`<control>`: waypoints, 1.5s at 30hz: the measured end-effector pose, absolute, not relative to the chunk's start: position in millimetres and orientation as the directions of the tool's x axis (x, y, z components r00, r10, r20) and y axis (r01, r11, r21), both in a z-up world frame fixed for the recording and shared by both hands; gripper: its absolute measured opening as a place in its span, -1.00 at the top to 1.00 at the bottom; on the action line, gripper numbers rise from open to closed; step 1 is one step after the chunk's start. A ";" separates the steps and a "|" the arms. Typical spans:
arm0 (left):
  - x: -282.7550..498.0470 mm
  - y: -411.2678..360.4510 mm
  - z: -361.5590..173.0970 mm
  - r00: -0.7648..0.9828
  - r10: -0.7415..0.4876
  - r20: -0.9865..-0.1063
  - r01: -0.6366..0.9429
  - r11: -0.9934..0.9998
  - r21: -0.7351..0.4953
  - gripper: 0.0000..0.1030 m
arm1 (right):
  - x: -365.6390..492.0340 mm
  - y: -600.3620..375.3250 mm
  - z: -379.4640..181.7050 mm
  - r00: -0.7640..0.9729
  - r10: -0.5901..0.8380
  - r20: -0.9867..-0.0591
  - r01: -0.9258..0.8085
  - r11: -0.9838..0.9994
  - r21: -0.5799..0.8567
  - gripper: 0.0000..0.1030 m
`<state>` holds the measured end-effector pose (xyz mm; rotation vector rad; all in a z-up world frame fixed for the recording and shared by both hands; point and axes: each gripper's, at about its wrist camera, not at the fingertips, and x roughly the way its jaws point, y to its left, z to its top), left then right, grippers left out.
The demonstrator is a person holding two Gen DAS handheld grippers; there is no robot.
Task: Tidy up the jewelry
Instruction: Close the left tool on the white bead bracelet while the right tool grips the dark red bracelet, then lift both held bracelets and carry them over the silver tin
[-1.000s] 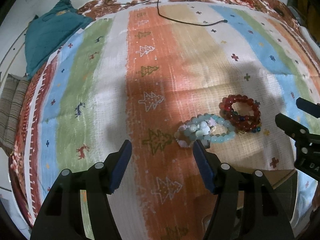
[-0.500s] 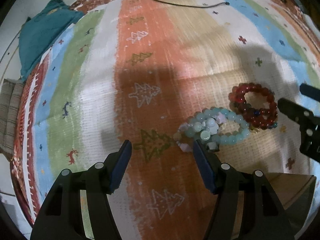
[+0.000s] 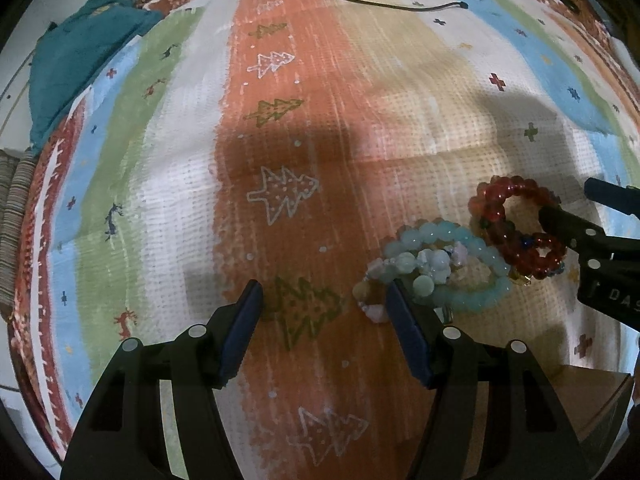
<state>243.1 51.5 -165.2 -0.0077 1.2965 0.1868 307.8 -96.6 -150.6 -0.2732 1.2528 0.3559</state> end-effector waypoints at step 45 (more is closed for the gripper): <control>221.7 52.8 -88.6 0.426 0.044 -0.903 -0.179 0.983 -0.036 0.79 | 272.9 -102.2 -75.7 0.381 0.249 -0.891 -0.486 0.873 0.036 0.73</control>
